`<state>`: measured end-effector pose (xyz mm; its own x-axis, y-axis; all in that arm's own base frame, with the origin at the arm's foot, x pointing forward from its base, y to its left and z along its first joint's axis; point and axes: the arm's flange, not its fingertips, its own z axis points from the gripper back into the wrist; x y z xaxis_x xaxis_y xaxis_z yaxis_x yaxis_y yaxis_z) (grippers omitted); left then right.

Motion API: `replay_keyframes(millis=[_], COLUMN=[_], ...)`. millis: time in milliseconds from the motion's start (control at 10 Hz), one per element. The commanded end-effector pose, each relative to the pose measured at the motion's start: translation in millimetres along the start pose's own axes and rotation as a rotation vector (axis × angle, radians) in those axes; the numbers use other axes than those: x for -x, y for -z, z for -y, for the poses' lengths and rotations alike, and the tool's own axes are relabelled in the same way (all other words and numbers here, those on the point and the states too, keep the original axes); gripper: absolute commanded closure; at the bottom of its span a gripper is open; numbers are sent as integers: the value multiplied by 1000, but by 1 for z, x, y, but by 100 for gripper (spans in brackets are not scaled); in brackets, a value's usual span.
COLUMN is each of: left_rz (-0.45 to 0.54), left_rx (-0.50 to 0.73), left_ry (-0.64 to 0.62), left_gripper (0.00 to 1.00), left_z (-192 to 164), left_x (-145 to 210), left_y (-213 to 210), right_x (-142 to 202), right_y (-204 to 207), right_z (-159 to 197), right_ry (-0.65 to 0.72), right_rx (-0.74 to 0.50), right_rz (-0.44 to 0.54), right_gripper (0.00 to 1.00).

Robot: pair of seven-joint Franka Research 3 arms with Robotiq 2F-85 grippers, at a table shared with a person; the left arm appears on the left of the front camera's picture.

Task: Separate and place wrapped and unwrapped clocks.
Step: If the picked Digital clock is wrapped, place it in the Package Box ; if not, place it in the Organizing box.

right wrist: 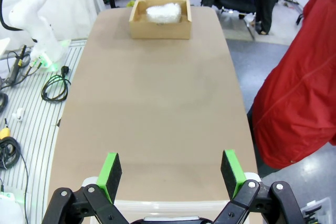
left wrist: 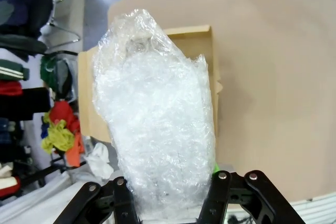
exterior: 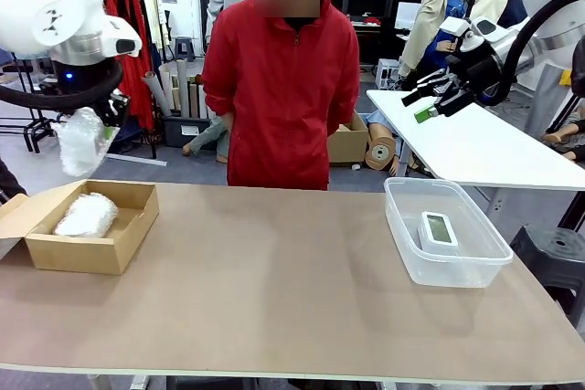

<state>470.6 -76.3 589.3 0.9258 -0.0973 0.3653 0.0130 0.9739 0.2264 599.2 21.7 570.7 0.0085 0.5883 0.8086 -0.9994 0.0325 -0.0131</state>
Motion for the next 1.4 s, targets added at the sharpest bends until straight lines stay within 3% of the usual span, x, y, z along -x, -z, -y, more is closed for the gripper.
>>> replay_keyframes(millis=[0, 600, 900, 1100, 1300], left_rz=[-24, -23, -19, -3, -29], left_rx=[7, 2, -75, -136, -104], left_ry=[45, 34, -189, -189, -179], left_gripper=[100, 100, 100, 100, 100], left_z=[7, 12, -27, -54, -68], left_x=[-6, -2, -13, -10, 1], left_y=[-3, 2, 35, 58, 79], right_x=[-1, -1, -1, -1, -1], right_y=[0, 0, 0, 0, 0], right_z=[-1, -1, -1, -1, -1], right_ry=[-2, -2, -2, -2, -2], right_rx=[-1, -1, -1, -1, -1], right_rz=[2, 2, 2, 2, 2], right_gripper=[0, 0, 0, 0, 0])
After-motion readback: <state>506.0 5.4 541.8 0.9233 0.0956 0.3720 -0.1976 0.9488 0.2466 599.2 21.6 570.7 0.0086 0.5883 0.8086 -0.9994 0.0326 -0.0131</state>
